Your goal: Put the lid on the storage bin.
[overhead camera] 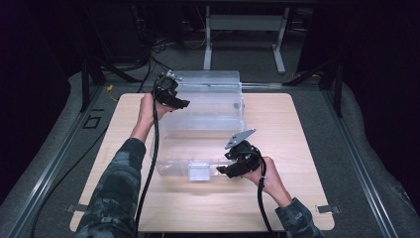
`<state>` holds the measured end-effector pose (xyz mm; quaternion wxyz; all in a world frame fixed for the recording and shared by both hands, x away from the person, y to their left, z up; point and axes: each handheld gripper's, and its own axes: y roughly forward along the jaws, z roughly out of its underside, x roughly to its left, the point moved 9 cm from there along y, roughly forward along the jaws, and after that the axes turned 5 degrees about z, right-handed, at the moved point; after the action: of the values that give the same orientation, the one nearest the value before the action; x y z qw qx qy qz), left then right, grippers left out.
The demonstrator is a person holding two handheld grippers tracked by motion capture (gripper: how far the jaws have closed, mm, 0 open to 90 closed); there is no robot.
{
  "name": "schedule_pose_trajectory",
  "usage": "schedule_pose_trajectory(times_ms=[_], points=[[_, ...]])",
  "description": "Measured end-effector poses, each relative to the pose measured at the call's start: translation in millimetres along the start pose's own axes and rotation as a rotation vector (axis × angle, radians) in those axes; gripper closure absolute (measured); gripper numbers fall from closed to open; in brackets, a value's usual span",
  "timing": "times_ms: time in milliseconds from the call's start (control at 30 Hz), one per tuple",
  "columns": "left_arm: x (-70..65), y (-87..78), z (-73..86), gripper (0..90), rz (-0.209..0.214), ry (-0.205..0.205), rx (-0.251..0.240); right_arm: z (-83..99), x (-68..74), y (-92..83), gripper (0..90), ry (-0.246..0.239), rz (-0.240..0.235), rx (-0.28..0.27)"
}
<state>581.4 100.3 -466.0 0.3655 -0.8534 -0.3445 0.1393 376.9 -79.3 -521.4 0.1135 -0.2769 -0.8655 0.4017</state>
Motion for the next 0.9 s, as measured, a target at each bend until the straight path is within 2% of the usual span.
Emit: schedule_pose_trajectory(times_ms=[100, 200, 233, 333, 500, 733, 900], points=[[2.7, 4.4, 0.6, 39.2, 0.007, -0.012, -0.011, 0.2, 2.5, 3.1, 46.9, -0.006, -0.02, 0.001], [4.2, 7.4, 1.0, 42.6, 0.002, -0.011, -0.011, 1.3, 1.1, 5.7, 51.5, -0.012, 0.005, 0.008], [5.2, 9.2, 1.2, 43.6, -0.012, -0.007, -0.003, 1.6, 0.6, 5.8, 52.0, -0.008, 0.008, 0.008], [4.5, 12.2, 1.0, 43.9, -0.019, 0.001, 0.007, 2.3, -0.6, 6.7, 52.8, -0.002, 0.008, 0.008], [4.0, 11.6, 1.4, 46.2, -0.011, -0.006, 0.002, 3.2, -1.7, 11.3, 56.5, 0.003, 0.029, -0.001], [3.7, 10.4, 2.6, 51.2, -0.014, 0.015, 0.015, 5.2, -6.0, 19.3, 62.9, 0.033, 0.038, -0.011], [3.1, 9.1, 3.0, 55.8, -0.016, 0.026, 0.027, 6.2, -6.2, 22.3, 62.5, 0.024, 0.059, -0.015]])
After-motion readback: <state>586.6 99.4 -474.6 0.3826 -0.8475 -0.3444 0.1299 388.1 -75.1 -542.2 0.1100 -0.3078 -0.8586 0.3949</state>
